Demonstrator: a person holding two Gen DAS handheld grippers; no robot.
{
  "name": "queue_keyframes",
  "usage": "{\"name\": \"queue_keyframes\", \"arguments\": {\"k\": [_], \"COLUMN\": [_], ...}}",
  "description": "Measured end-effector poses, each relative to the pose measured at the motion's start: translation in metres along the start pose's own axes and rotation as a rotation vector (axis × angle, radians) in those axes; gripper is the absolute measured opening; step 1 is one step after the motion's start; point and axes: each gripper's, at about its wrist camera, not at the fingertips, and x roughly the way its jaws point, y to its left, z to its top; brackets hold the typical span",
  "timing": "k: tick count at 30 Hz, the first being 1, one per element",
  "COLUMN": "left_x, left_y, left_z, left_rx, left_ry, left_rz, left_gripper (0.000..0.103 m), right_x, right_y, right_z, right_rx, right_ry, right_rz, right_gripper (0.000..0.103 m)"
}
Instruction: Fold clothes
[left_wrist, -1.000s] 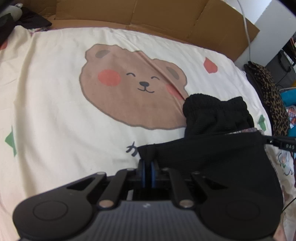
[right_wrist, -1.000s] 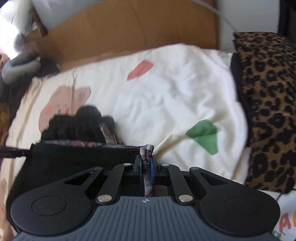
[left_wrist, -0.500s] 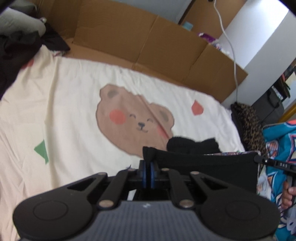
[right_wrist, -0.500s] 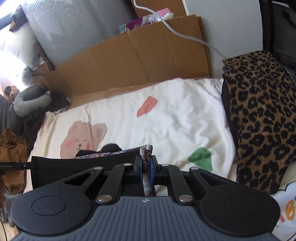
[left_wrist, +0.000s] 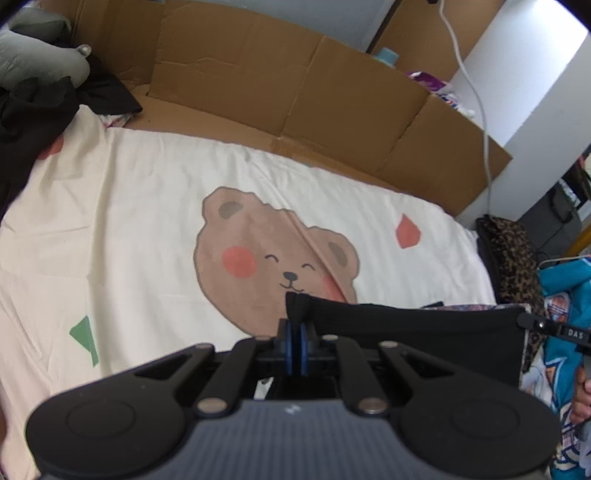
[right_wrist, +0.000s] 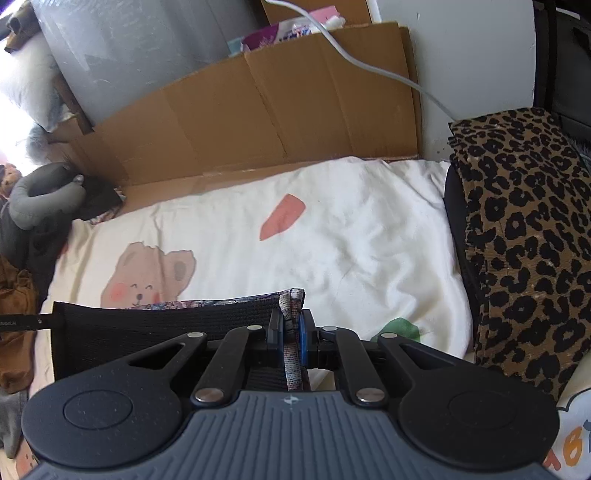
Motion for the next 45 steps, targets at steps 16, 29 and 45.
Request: {"name": "queue_keyframes", "arguments": {"k": [16, 29, 45], "left_x": [0.059, 0.084, 0.050], "left_y": [0.003, -0.003, -0.061], "left_z": [0.006, -0.009, -0.011], "left_rx": [0.048, 0.104, 0.203], "left_ry": [0.050, 0.107, 0.025], "left_rz": [0.058, 0.127, 0.012], "left_gripper": [0.005, 0.017, 0.022], "right_x": [0.063, 0.067, 0.047], "right_y": [-0.008, 0.003, 0.072], "right_z": [0.000, -0.012, -0.014], "right_rx": [-0.014, -0.128, -0.255], "right_ry": [0.109, 0.085, 0.030], "right_rz": [-0.082, -0.078, 0.116], "right_gripper": [0.007, 0.028, 0.028]}}
